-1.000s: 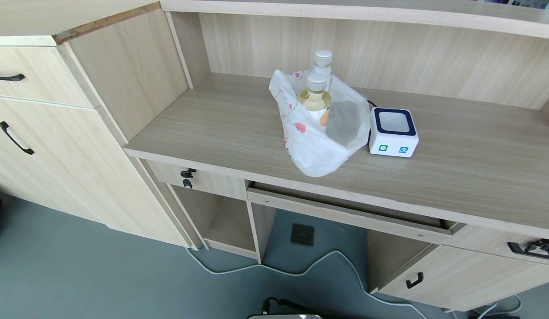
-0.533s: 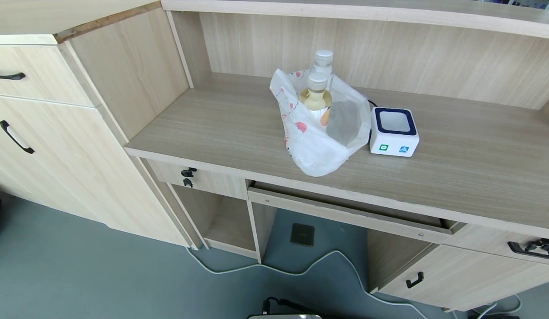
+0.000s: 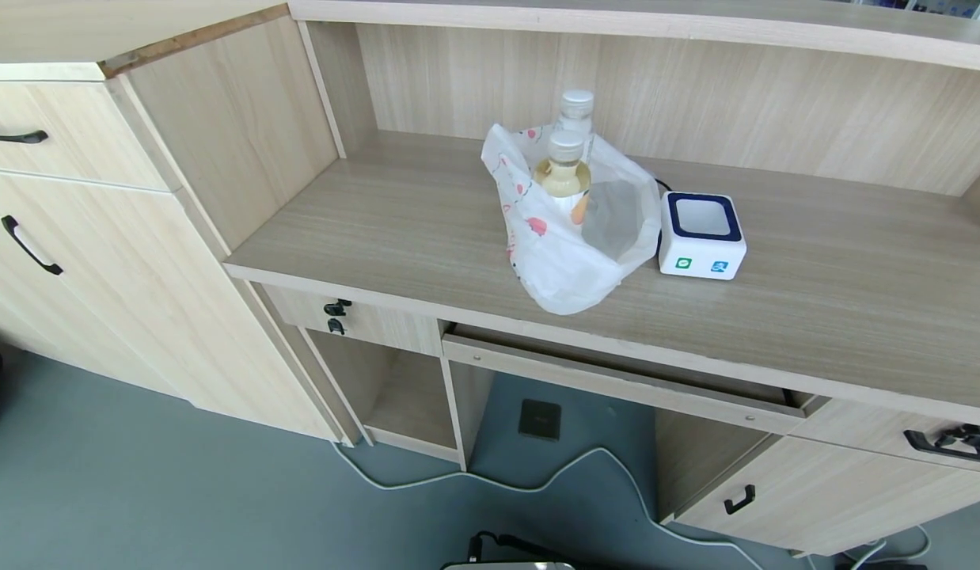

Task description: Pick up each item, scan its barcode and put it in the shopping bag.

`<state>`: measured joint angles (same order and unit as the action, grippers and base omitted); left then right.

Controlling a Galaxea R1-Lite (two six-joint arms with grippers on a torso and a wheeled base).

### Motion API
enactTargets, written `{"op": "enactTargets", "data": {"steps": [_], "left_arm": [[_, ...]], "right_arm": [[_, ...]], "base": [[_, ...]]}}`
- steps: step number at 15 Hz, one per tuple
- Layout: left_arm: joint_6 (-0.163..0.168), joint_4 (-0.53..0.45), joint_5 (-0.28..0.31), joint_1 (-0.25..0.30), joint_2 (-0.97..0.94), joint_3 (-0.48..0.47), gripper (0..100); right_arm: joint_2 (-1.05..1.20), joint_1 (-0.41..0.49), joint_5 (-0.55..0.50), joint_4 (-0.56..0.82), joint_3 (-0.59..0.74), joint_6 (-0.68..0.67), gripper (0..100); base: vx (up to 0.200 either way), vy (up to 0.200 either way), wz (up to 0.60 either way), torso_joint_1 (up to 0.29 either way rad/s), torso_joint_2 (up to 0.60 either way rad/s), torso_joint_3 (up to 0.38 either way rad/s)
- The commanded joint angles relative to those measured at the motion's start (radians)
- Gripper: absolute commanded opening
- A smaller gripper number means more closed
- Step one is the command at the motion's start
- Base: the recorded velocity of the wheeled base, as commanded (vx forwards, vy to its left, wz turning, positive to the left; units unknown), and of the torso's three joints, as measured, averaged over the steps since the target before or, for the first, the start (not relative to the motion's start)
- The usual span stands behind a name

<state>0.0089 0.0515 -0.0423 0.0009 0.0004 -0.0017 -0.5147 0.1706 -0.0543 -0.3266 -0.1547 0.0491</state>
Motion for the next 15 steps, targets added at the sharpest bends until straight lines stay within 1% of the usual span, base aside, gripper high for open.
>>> {"op": "enactTargets", "data": {"steps": [1, 2, 3, 5, 8, 9, 11, 15], "left_arm": [[0.000, 0.001, -0.001, 0.001, 0.000, 0.000, 100], [0.000, 0.001, -0.001, 0.001, 0.000, 0.000, 100], [0.000, -0.001, -0.001, 0.001, 0.000, 0.000, 100], [0.000, 0.001, -0.001, 0.001, 0.000, 0.000, 100], [0.000, 0.001, -0.001, 0.001, 0.000, 0.000, 100], [0.000, 0.001, -0.001, 0.001, 0.000, 0.000, 100], [0.000, 0.001, -0.001, 0.001, 0.000, 0.000, 100], [0.000, 0.001, -0.001, 0.001, 0.000, 0.000, 100]], "right_arm": [[0.116, -0.048, -0.006, 0.029, 0.069, -0.020, 100], [0.136, -0.056, -0.006, 0.031, 0.103, -0.031, 100], [0.219, -0.062, -0.003, 0.049, 0.155, -0.040, 100], [0.300, -0.066, -0.004, 0.153, 0.155, -0.058, 100], [0.403, -0.108, -0.010, 0.231, 0.155, -0.068, 100], [0.441, -0.129, -0.010, 0.279, 0.155, -0.066, 100], [0.495, -0.160, -0.004, 0.296, 0.155, -0.071, 100], [0.515, -0.171, -0.007, 0.325, 0.155, -0.084, 100]], "base": [[0.000, 0.000, 0.00, 0.000, 0.00, 0.000], [0.000, 0.000, 0.00, 0.000, 0.00, 0.000], [0.000, 0.000, 0.00, 0.000, 0.00, 0.000], [0.000, 0.000, 0.00, 0.000, 0.00, 0.000], [0.000, 0.000, 0.00, 0.000, 0.00, 0.000], [0.000, 0.000, 0.00, 0.000, 0.00, 0.000], [0.000, 0.000, 0.00, 0.000, 0.00, 0.000], [0.000, 0.000, 0.00, 0.000, 0.00, 0.000]]}}
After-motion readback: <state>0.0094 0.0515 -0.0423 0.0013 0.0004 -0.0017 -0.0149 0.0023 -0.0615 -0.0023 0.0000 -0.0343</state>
